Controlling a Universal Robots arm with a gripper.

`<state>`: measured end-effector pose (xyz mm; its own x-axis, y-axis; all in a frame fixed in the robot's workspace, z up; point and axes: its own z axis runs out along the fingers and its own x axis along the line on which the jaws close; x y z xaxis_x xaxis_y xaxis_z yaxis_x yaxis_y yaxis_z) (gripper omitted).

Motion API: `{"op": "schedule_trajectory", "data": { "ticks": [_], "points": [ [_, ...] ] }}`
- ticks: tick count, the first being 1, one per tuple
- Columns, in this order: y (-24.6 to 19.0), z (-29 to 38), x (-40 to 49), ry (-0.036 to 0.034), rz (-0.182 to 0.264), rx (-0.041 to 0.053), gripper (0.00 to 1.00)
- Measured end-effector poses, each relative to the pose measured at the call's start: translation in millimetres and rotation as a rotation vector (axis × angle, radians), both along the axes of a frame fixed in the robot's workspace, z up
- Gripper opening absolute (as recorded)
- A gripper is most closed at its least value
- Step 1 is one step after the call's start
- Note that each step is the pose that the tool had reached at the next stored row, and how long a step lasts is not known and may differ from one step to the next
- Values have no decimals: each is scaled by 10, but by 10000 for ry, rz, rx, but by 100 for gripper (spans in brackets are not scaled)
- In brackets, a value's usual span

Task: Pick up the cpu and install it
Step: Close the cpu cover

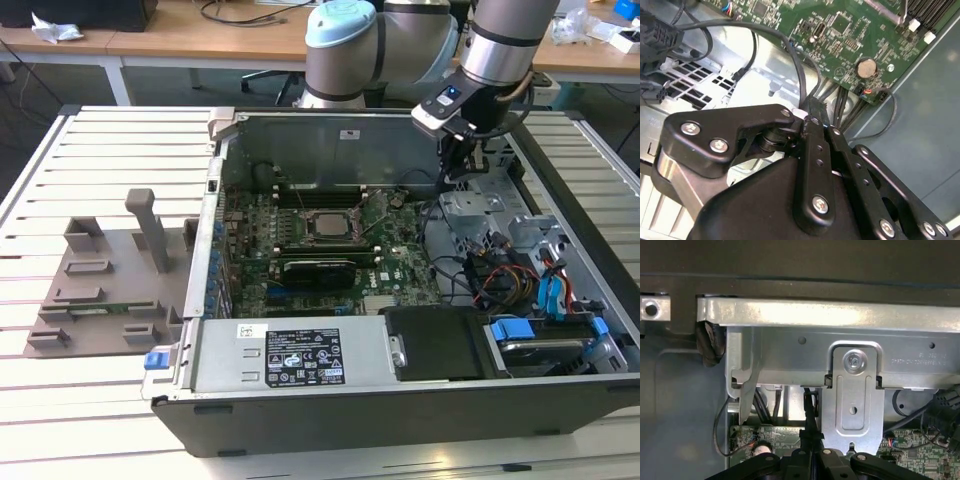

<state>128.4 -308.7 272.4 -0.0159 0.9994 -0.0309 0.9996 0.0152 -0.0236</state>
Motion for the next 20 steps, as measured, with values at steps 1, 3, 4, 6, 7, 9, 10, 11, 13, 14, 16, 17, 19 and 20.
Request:
{"op": "schedule_trajectory", "data": {
  "ticks": [1,3,4,6,7,9,10,11,13,14,16,17,19,20],
  "points": [
    [-1,1,-48,-4,-2,-3,11],
    [0,-1,-122,-7,-2,3,11],
    [1,-4,-149,-9,0,4,11],
    [1,-19,-229,-7,-1,5,11],
    [1,-44,-283,-7,-1,7,11],
    [0,-80,-335,-7,0,4,11],
    [1,-99,-361,-7,0,5,11],
    [1,-118,-390,-7,-2,5,11],
    [1,-168,-495,-6,-1,2,11],
    [1,-184,-564,-7,-1,4,11],
    [1,-195,-627,-8,0,5,11],
    [1,-197,-653,-8,-2,5,11],
    [1,-197,-699,-7,0,4,11],
    [1,-197,-719,-7,-1,4,11]
  ]
}}
